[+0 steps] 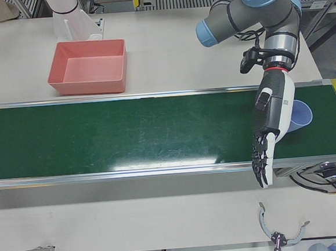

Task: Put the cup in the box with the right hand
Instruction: 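Move the right hand down to the conveyor's far end, fingers open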

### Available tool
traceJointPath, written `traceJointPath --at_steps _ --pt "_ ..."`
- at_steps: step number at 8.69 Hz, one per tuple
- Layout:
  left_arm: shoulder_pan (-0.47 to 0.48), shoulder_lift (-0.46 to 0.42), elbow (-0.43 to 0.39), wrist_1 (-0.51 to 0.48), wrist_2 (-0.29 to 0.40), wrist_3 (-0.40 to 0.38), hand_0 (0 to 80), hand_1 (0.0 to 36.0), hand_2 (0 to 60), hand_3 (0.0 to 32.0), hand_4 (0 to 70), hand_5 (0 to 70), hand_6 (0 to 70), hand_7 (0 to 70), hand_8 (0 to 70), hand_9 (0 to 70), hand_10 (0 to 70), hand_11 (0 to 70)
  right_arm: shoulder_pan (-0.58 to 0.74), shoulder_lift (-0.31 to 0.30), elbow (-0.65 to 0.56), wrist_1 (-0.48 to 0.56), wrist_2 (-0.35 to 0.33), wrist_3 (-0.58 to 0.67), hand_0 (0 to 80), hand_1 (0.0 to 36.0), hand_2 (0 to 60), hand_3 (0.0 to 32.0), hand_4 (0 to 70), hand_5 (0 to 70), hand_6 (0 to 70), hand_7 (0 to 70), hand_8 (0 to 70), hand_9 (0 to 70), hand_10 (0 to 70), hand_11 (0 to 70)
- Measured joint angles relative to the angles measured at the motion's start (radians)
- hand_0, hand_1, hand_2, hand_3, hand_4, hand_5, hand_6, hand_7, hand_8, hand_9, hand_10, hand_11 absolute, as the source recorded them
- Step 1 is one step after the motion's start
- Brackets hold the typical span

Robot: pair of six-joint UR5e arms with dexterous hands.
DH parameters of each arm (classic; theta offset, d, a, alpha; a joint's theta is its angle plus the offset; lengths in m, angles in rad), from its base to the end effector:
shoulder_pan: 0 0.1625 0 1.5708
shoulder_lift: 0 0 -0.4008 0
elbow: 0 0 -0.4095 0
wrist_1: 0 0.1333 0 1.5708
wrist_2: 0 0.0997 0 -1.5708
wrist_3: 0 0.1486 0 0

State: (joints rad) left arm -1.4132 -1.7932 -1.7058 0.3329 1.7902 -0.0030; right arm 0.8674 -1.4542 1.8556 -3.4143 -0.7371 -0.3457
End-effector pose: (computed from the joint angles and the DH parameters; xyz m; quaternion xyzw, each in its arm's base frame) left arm -0.0025 -0.6276 0.5063 -0.1333 0.7030 -0.6861 0.1317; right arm -0.1607 -0.5657 0.4866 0.1409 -0.7234 0.6748 0.0391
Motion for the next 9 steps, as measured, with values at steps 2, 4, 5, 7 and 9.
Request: traceJointPath --at_steps 2,4,5,7,9 --pt "-0.001 0.0 0.0 0.0 0.0 0.0 0.0 0.0 0.0 0.0 0.0 0.0 0.0 0.0 0.0 0.0 0.0 0.0 -0.022 0.001 -0.004 -0.003 0.025 0.0 46.5 2.2 0.0 0.0 43.9 3.1 10.7 43.9 12.2 19.6 6.6 9.7" --pt "0.0 0.0 0.0 0.0 0.0 0.0 0.0 0.0 0.0 0.0 0.0 0.0 0.0 0.0 0.0 0.0 0.0 0.0 -0.02 0.001 0.003 -0.012 0.03 0.002 46.4 6.0 6.4 0.0 56.6 2.2 11.9 52.1 11.2 20.5 5.5 7.9" --pt "0.0 0.0 0.0 0.0 0.0 0.0 0.0 0.0 0.0 0.0 0.0 0.0 0.0 0.0 0.0 0.0 0.0 0.0 -0.016 0.0 0.016 -0.042 0.029 0.01 46.9 12.5 23.8 0.0 63.3 2.3 13.0 58.0 10.4 21.8 5.0 7.3" --pt "0.0 0.0 0.0 0.0 0.0 0.0 0.0 0.0 0.0 0.0 0.0 0.0 0.0 0.0 0.0 0.0 0.0 0.0 -0.012 0.0 0.046 -0.14 0.024 0.042 46.7 17.7 40.7 0.0 68.9 2.0 14.0 63.7 9.9 23.0 4.8 6.9" --pt "-0.001 0.0 0.0 0.0 0.0 0.0 0.0 0.0 0.0 0.0 0.0 0.0 0.0 0.0 0.0 0.0 0.0 0.0 -0.021 0.0 0.035 -0.157 0.028 0.057 46.9 0.6 0.0 0.0 59.5 1.9 11.9 51.5 10.8 20.4 7.4 10.6"
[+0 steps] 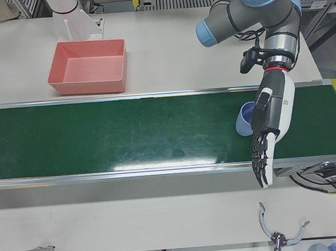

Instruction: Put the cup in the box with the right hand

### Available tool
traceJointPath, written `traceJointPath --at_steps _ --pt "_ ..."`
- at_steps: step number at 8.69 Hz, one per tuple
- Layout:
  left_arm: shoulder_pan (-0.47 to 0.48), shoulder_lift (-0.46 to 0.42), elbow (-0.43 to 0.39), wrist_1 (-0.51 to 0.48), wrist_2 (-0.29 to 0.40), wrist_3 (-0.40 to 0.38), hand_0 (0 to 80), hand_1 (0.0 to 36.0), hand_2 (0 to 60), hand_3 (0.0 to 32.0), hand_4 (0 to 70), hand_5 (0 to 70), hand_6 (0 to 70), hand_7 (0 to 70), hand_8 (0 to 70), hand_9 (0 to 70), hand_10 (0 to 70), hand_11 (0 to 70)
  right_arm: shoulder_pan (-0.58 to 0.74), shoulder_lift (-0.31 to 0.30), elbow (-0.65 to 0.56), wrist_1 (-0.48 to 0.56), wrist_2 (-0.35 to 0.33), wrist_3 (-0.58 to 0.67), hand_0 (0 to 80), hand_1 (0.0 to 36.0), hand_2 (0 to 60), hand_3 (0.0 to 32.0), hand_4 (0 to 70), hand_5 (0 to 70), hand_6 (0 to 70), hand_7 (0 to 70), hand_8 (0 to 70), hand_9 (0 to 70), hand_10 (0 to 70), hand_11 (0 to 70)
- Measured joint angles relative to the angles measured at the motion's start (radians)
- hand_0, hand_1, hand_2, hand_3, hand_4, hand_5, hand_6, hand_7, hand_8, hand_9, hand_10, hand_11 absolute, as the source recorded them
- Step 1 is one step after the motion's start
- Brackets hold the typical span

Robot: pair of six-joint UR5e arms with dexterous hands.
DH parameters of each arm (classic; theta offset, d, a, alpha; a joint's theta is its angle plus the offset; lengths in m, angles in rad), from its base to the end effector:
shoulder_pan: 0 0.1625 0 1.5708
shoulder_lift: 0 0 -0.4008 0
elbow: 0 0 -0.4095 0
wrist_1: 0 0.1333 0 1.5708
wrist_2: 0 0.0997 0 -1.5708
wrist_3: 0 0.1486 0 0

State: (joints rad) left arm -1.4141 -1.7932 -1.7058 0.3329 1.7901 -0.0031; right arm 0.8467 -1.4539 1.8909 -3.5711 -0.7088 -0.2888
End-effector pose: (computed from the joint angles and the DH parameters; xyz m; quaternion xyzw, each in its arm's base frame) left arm -0.0031 -0.6276 0.5063 -0.1330 0.7031 -0.6861 0.1314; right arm -0.1570 -0.5490 0.4862 0.1481 -0.6932 0.7035 0.0512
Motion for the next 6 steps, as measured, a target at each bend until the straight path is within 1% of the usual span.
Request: traceJointPath --at_steps 1,2,3,4,6 --pt "0.0 0.0 0.0 0.0 0.0 0.0 0.0 0.0 0.0 0.0 0.0 0.0 0.0 0.0 0.0 0.0 0.0 0.0 -0.003 0.0 -0.009 0.014 0.001 0.0 46.5 0.0 0.0 0.0 65.3 1.0 12.0 53.5 9.9 20.5 6.6 9.2" --pt "0.001 0.0 0.0 0.0 0.0 0.0 0.0 0.0 0.0 0.0 0.0 0.0 0.0 0.0 0.0 0.0 0.0 0.0 -0.006 0.001 -0.015 0.022 0.0 -0.001 45.9 0.0 0.0 0.0 69.0 0.2 11.9 54.6 9.0 20.1 5.3 7.1" --pt "0.001 0.0 0.0 0.0 0.0 0.0 0.0 0.0 0.0 0.0 0.0 0.0 0.0 0.0 0.0 0.0 0.0 0.0 -0.009 0.002 -0.017 0.025 -0.001 -0.002 45.9 0.0 0.0 0.0 70.0 0.0 11.9 55.2 8.5 20.0 4.7 6.2" --pt "0.001 0.0 0.0 0.0 0.0 0.0 0.0 0.0 0.0 0.0 0.0 0.0 0.0 0.0 0.0 0.0 0.0 0.0 -0.01 0.001 -0.019 0.026 -0.003 -0.003 46.2 0.0 0.0 0.0 69.8 0.1 11.8 54.6 8.3 20.0 4.6 6.1" --pt "0.001 0.0 0.0 0.0 0.0 0.0 0.0 0.0 0.0 0.0 0.0 0.0 0.0 0.0 0.0 0.0 0.0 0.0 -0.012 0.003 -0.03 0.026 -0.007 -0.008 46.2 0.0 0.0 0.0 70.0 0.1 12.1 56.0 8.5 20.5 4.8 6.4"
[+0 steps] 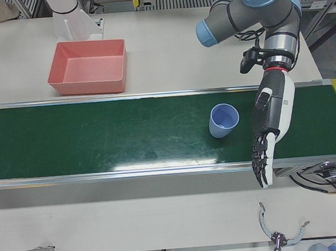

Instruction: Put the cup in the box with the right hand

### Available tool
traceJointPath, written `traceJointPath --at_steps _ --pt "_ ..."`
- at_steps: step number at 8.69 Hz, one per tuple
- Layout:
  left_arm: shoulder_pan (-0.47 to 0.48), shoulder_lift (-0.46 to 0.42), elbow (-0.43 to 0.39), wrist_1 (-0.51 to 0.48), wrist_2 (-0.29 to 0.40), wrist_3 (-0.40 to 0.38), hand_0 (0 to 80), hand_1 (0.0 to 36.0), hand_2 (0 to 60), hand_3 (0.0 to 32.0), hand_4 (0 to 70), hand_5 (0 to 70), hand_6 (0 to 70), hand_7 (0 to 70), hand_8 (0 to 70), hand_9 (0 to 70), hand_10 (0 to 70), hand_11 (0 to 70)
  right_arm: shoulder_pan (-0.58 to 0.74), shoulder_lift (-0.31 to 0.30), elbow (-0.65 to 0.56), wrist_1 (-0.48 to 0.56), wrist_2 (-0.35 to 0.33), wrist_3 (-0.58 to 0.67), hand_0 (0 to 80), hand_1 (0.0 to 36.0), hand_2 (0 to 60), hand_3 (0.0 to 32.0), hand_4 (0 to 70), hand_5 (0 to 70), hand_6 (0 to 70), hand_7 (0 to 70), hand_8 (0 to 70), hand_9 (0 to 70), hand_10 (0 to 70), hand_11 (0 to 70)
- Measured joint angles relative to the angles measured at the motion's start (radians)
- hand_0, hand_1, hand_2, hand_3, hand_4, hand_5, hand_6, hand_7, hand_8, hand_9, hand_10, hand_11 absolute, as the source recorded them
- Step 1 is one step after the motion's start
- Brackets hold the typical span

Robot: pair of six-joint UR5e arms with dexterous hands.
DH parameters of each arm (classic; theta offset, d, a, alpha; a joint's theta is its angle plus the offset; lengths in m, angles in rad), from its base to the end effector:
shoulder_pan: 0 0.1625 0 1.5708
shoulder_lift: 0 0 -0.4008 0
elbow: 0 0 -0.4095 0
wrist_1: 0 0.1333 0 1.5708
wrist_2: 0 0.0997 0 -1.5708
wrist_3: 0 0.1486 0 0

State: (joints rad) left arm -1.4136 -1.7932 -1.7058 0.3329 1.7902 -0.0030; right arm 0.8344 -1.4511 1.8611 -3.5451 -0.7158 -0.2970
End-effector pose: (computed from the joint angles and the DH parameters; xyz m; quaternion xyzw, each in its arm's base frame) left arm -0.0027 -0.6276 0.5063 -0.1331 0.7030 -0.6861 0.1316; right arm -0.1685 -0.5513 0.4963 0.1445 -0.6937 0.7029 0.0611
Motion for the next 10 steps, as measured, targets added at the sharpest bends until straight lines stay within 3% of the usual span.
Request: traceJointPath --at_steps 6,9,10 --pt "0.001 0.0 0.0 0.0 0.0 0.0 0.0 0.0 0.0 0.0 0.0 0.0 0.0 0.0 0.0 0.0 0.0 0.0 0.006 0.08 -0.046 0.004 -0.004 -0.032 44.5 0.0 0.0 0.0 70.0 0.0 12.1 56.5 8.1 20.8 5.4 7.2" --pt "0.0 0.0 0.0 0.0 0.0 0.0 0.0 0.0 0.0 0.0 0.0 0.0 0.0 0.0 0.0 0.0 0.0 0.0 0.018 0.073 -0.056 0.078 -0.004 -0.034 40.1 0.0 0.0 0.0 57.3 0.1 11.7 53.1 8.9 20.1 8.0 10.9" --pt "0.0 0.0 0.0 0.0 0.0 0.0 0.0 0.0 0.0 0.0 0.0 0.0 0.0 0.0 0.0 0.0 0.0 0.0 0.018 0.065 -0.061 0.092 -0.004 -0.034 39.7 0.0 0.0 0.0 57.5 0.1 11.8 53.1 9.4 20.4 8.7 11.9"
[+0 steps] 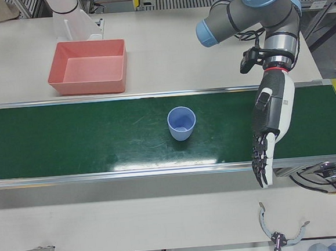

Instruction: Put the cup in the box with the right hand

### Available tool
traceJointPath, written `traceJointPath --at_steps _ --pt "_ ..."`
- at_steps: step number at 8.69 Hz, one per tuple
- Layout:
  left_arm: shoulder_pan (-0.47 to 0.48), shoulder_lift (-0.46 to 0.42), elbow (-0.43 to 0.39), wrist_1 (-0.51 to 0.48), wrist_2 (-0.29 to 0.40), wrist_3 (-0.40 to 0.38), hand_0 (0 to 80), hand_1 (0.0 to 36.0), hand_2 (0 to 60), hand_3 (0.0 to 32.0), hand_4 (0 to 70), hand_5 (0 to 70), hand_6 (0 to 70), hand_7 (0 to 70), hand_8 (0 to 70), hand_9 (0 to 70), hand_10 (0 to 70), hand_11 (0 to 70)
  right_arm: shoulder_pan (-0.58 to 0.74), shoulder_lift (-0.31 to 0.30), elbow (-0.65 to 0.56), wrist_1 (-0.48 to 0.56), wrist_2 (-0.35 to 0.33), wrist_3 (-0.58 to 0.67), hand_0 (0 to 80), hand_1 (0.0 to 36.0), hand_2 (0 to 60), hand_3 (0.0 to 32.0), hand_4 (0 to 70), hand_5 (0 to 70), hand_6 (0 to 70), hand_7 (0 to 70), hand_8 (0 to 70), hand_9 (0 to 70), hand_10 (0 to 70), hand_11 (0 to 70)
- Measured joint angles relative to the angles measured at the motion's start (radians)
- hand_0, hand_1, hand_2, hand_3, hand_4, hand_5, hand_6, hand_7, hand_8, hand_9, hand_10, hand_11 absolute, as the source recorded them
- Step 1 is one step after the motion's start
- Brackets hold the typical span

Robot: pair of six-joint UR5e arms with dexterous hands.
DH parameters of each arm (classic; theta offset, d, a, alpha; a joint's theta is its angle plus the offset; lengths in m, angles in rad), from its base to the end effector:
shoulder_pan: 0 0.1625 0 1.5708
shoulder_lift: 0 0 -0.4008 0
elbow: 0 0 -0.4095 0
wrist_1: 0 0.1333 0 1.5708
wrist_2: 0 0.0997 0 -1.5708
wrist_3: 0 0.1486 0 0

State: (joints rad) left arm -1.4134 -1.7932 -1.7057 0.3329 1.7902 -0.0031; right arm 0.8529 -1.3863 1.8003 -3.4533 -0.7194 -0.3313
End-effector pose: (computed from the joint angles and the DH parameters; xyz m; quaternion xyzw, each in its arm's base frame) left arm -0.0026 -0.6276 0.5063 -0.1332 0.7030 -0.6861 0.1316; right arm -0.1812 -0.5800 0.4809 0.1417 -0.7166 0.6817 0.0403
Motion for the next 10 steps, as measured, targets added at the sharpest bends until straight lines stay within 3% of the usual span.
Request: traceJointPath --at_steps 5,10 --pt "0.0 0.0 0.0 0.0 0.0 0.0 0.0 0.0 0.0 0.0 0.0 0.0 0.0 0.0 0.0 0.0 0.0 0.0 -0.009 0.005 -0.032 0.02 0.0 -0.002 40.0 0.0 0.0 0.0 63.0 0.0 12.0 54.2 10.1 20.4 8.2 11.0" --pt "0.0 0.0 0.0 0.0 0.0 0.0 0.0 0.0 0.0 0.0 0.0 0.0 0.0 0.0 0.0 0.0 0.0 0.0 -0.022 0.007 -0.04 0.02 0.001 -0.002 40.7 0.0 0.0 0.0 63.2 0.1 11.7 53.1 10.2 20.0 7.2 9.6"
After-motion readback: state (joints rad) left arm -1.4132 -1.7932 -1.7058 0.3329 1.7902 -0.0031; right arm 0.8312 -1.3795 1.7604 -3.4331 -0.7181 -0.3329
